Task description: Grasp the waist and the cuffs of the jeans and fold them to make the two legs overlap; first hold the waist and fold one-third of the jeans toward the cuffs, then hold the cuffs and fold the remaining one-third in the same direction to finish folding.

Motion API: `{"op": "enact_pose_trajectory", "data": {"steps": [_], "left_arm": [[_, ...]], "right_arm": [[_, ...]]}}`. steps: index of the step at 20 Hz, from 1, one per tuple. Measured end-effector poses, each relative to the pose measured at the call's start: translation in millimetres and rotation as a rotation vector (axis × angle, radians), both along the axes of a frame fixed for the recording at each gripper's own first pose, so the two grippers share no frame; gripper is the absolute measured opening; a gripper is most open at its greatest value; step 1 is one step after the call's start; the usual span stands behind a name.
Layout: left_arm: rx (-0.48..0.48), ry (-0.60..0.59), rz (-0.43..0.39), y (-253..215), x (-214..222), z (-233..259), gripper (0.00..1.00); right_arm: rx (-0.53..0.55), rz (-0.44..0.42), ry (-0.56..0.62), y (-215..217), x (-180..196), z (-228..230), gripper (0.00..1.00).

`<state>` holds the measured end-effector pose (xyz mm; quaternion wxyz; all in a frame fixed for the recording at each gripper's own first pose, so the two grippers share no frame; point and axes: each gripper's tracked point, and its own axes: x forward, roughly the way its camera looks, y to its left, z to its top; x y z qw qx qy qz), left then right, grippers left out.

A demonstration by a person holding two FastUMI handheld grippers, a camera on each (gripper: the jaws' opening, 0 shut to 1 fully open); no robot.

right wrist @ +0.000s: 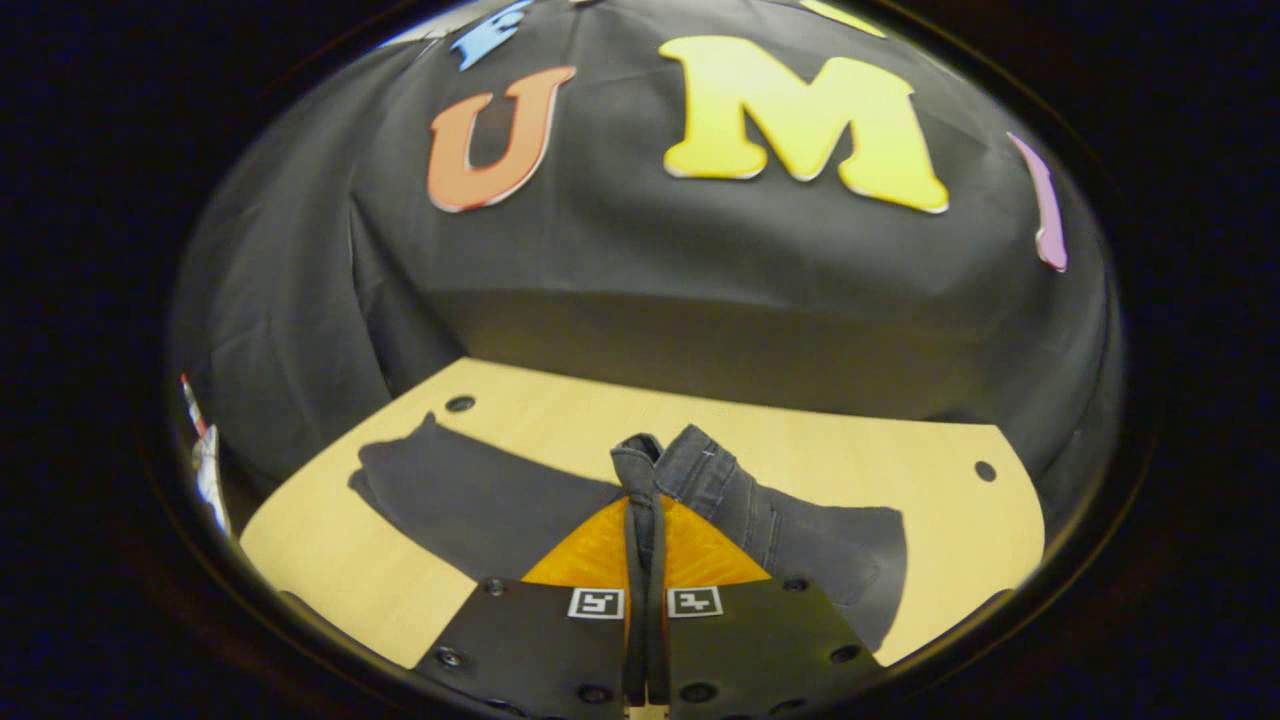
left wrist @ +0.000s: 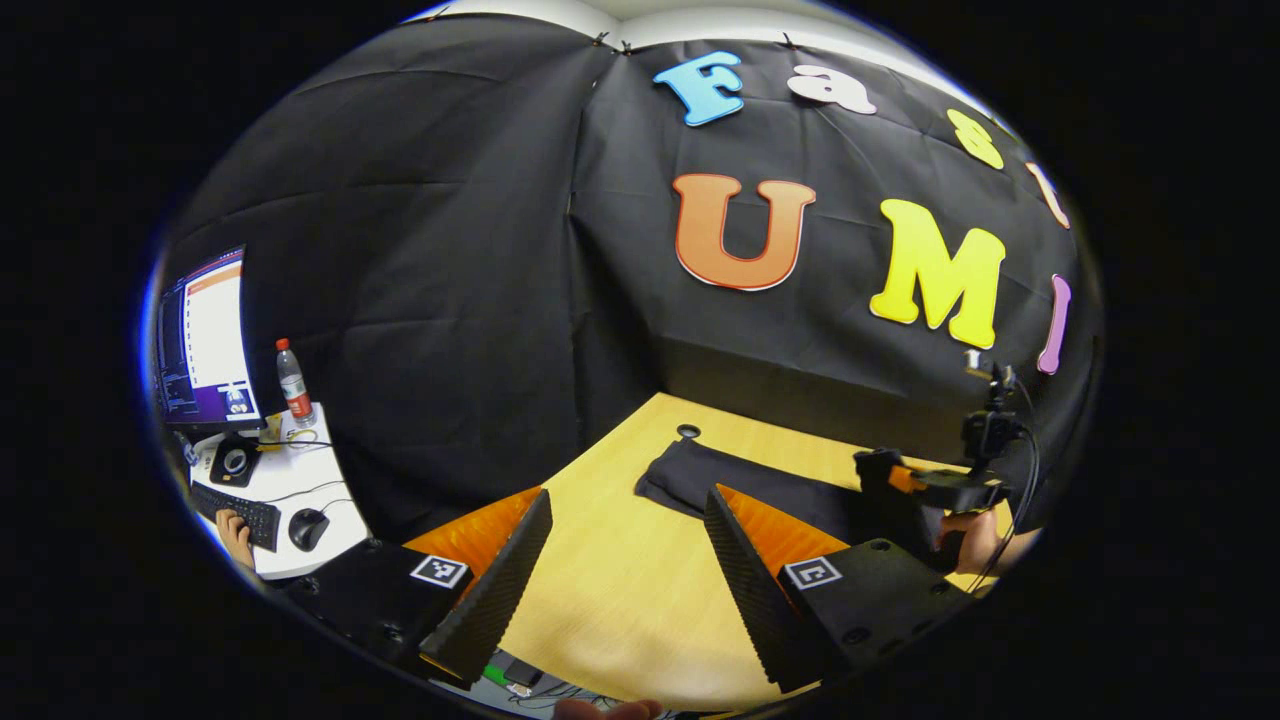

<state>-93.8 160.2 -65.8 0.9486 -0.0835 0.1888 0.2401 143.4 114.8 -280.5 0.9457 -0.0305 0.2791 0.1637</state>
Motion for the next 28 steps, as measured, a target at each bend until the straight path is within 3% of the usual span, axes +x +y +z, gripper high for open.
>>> {"op": "enact_pose_trajectory", "data": {"steps": [5, 8, 11, 15, 20, 23, 28], "left_arm": [[-0.018, 0.025, 0.038, 15.0, -16.3, -10.4, 0.99], [-0.039, 0.020, 0.058, 20.9, -17.1, -14.0, 0.99], [-0.040, 0.016, 0.058, 24.8, -13.8, -12.7, 0.99], [-0.054, -0.008, 0.025, 23.6, 2.2, -14.3, 0.99], [-0.127, -0.049, -0.039, 20.5, 36.6, -28.7, 0.99], [-0.150, -0.036, -0.087, 19.1, 53.2, -47.1, 0.99], [-0.413, -0.066, -0.173, -1.1, 99.6, -87.3, 0.99]], "right_arm": [[-0.125, 0.061, 0.087, 32.8, -13.7, -68.9, 0.01], [-0.118, 0.120, 0.169, 43.8, -28.6, -90.1, 0.03], [-0.085, 0.168, 0.193, 53.6, -35.4, -84.1, 0.28], [-0.014, 0.176, 0.186, 52.6, -51.5, -47.5, 0.82], [0.071, 0.209, 0.043, 30.3, -80.4, 61.5, 0.80], [0.146, 0.230, 0.029, 20.0, -108.5, 112.4, 0.83], [0.138, 0.208, 0.007, -29.4, -141.3, 166.4, 0.89]]}}
